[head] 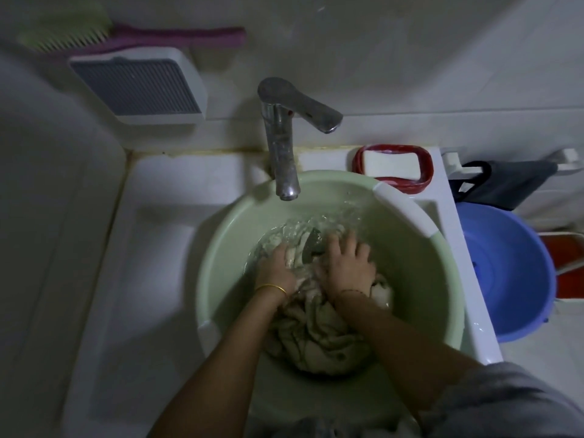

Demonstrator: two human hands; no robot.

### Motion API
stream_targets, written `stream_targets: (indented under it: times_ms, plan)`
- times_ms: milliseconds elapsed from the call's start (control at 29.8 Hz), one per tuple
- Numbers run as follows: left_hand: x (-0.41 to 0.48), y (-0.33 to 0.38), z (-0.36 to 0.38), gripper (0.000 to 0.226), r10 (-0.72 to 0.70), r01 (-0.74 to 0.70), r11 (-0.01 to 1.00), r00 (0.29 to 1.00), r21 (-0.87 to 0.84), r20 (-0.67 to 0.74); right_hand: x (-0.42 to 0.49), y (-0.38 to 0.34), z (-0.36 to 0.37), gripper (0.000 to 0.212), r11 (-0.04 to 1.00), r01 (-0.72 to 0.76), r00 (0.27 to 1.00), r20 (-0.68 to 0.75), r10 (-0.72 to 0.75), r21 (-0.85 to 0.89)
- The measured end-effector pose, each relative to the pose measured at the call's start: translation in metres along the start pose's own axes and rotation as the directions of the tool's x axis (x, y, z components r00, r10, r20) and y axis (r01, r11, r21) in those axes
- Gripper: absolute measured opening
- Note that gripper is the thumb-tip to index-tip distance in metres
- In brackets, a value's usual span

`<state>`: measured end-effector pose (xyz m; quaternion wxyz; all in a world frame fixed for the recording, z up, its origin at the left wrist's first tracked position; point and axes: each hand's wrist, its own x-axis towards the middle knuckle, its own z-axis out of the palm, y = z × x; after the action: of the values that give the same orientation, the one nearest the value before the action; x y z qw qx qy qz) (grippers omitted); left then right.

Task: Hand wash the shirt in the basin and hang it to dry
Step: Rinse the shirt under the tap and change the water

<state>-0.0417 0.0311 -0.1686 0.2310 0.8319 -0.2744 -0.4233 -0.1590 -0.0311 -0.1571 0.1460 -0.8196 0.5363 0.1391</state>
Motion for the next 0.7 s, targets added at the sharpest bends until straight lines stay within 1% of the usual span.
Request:
stream_targets:
  times_ms: [34,67,101,134,168,201,268,336,369,403,436,503,537,570,604,638,671,705]
  plan:
    - [-0.003,0.008,-0.006,0.043,-0.079,0.084,0.952,0.996,-0.295,0.028,-0.001,-0.007,-0.002,0.056,0.976,-0.062,0.998,0.027,0.057,0.207]
    - [-0.006,0.013,-0.011,0.031,-0.151,0.178,0.818,0.984,-0.547,0.094,-0.003,-0.016,-0.007,0.043,0.894,-0.088,0.996,0.050,0.073,0.440]
    - [-0.010,0.018,-0.016,0.021,-0.198,0.263,0.640,0.964,-0.722,0.175,-0.005,-0.023,-0.013,0.031,0.782,-0.089,0.996,0.065,0.063,0.617]
    - [-0.012,0.024,-0.021,0.021,-0.230,0.325,0.474,0.943,-0.818,0.242,-0.011,-0.029,-0.020,0.024,0.707,-0.054,0.999,0.040,0.036,0.705]
    - [-0.010,0.027,-0.024,0.029,-0.242,0.353,0.367,0.929,-0.861,0.278,-0.021,-0.034,-0.031,0.023,0.677,-0.006,1.000,0.000,0.008,0.736]
    - [-0.010,0.030,-0.028,0.037,-0.238,0.347,0.318,0.930,-0.882,0.280,-0.031,-0.040,-0.042,0.027,0.671,0.052,0.999,-0.048,-0.025,0.740]
    - [-0.023,0.038,-0.030,0.045,-0.172,0.329,0.298,0.942,-0.896,0.289,-0.048,-0.052,-0.060,0.034,0.708,0.146,0.989,-0.118,-0.089,0.691]
    - [-0.041,0.040,-0.028,0.040,-0.205,0.331,0.333,0.939,-0.883,0.275,-0.052,-0.058,-0.067,0.034,0.775,0.209,0.977,-0.167,-0.134,0.597]
    - [-0.049,0.038,-0.027,0.040,-0.217,0.352,0.386,0.933,-0.853,0.287,-0.051,-0.058,-0.068,0.034,0.794,0.217,0.973,-0.186,-0.133,0.568]
    - [-0.058,0.039,-0.024,0.040,-0.236,0.363,0.486,0.930,-0.795,0.281,-0.047,-0.057,-0.066,0.032,0.804,0.206,0.974,-0.197,-0.113,0.558]
    - [-0.062,0.043,-0.020,0.038,-0.217,0.333,0.613,0.943,-0.716,0.253,-0.042,-0.054,-0.065,0.030,0.811,0.166,0.980,-0.187,-0.071,0.561]
    - [-0.061,0.060,-0.016,0.033,-0.180,0.251,0.813,0.967,-0.526,0.182,-0.028,-0.041,-0.065,0.028,0.822,0.049,0.988,-0.149,0.045,0.568]
    - [-0.058,0.069,-0.016,0.030,-0.172,0.222,0.868,0.974,-0.443,0.151,-0.019,-0.030,-0.064,0.028,0.836,-0.006,0.987,-0.132,0.094,0.549]
    - [-0.054,0.075,-0.017,0.028,-0.174,0.203,0.886,0.979,-0.416,0.108,-0.011,-0.018,-0.064,0.029,0.868,-0.047,0.986,-0.114,0.118,0.494]
    - [-0.049,0.076,-0.021,0.027,-0.151,0.150,0.906,0.988,-0.396,0.028,-0.005,-0.005,-0.062,0.029,0.906,-0.074,0.988,-0.090,0.122,0.416]
    - [-0.041,0.068,-0.024,0.030,-0.072,0.041,0.949,0.993,-0.313,-0.089,0.000,0.005,-0.061,0.030,0.937,-0.091,0.992,-0.053,0.116,0.338]
    - [-0.034,0.059,-0.028,0.030,0.046,-0.072,0.987,0.983,-0.141,-0.176,0.002,0.013,-0.059,0.031,0.958,-0.101,0.995,0.005,0.104,0.268]
    - [-0.028,0.051,-0.033,0.026,0.171,-0.165,0.985,0.961,0.046,-0.219,0.002,0.020,-0.059,0.032,0.975,-0.106,0.992,0.083,0.091,0.197]
